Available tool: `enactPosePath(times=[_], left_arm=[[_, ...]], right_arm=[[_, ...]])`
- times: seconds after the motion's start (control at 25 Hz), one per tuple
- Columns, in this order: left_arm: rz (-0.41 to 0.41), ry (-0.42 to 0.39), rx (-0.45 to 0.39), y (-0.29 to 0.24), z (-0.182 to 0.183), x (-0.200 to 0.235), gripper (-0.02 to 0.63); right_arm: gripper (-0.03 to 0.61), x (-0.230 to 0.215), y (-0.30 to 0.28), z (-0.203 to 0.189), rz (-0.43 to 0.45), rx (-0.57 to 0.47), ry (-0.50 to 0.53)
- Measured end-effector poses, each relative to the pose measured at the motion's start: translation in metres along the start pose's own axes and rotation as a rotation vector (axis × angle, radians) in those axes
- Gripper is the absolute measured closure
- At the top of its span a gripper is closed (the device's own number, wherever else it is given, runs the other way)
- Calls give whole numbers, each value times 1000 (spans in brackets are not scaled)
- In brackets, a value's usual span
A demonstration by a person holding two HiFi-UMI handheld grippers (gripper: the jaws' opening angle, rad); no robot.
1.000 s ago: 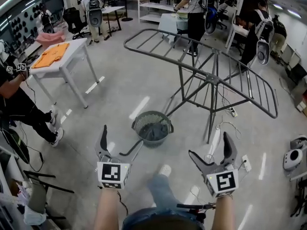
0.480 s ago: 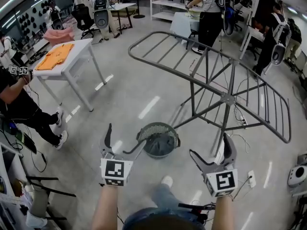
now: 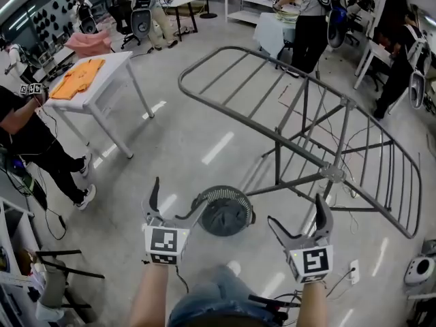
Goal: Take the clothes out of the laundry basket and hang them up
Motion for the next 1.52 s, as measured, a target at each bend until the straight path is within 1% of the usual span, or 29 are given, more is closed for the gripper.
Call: enactPosePath(times=[0.08, 0.16, 0.44, 0.6, 0.76, 0.88, 1.0, 1.12, 1.2, 1.36, 1.52], left_arm=[[3, 5, 18, -11, -7, 1, 48], [5, 7, 35, -19, -14, 1, 48], [17, 33, 118, -33, -44, 6, 48], [22, 55, 160, -41, -67, 10, 48], [18, 73, 200, -52, -91, 12, 48], [11, 76, 223, -62, -108, 21, 48], [9, 97, 243, -68, -128, 29, 48], [6, 113, 268, -76, -149, 35, 48], [4, 125, 284, -83, -165, 40, 48], [0, 138, 322, -92, -201, 53, 48], [6, 147, 352, -104, -239, 66, 48]], right_arm=[[17, -1, -14, -8, 29, -4, 0], [18, 1, -26, -17, 59, 20, -8], [18, 16, -62, -39, 173, 81, 14], [18, 24, -81, -56, 212, 114, 6], [20, 34, -97, -77, 241, 179, -45], [20, 44, -117, -86, 264, 228, -45], [23, 60, -136, -102, 293, 255, -61], [25, 72, -158, -113, 327, 302, -31], [26, 79, -173, -124, 339, 331, -31], [34, 98, -201, -160, 362, 372, -71], [41, 115, -236, -196, 390, 430, -55]])
Point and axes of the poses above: the fingertips, and each gripper's own axes: y backward along the fingers, x to its left, z out of its top, the point moved 10 cm from there along y, backward along the fingers, and after that the axes turned 1 degree about -x, right-handed, at the moved point
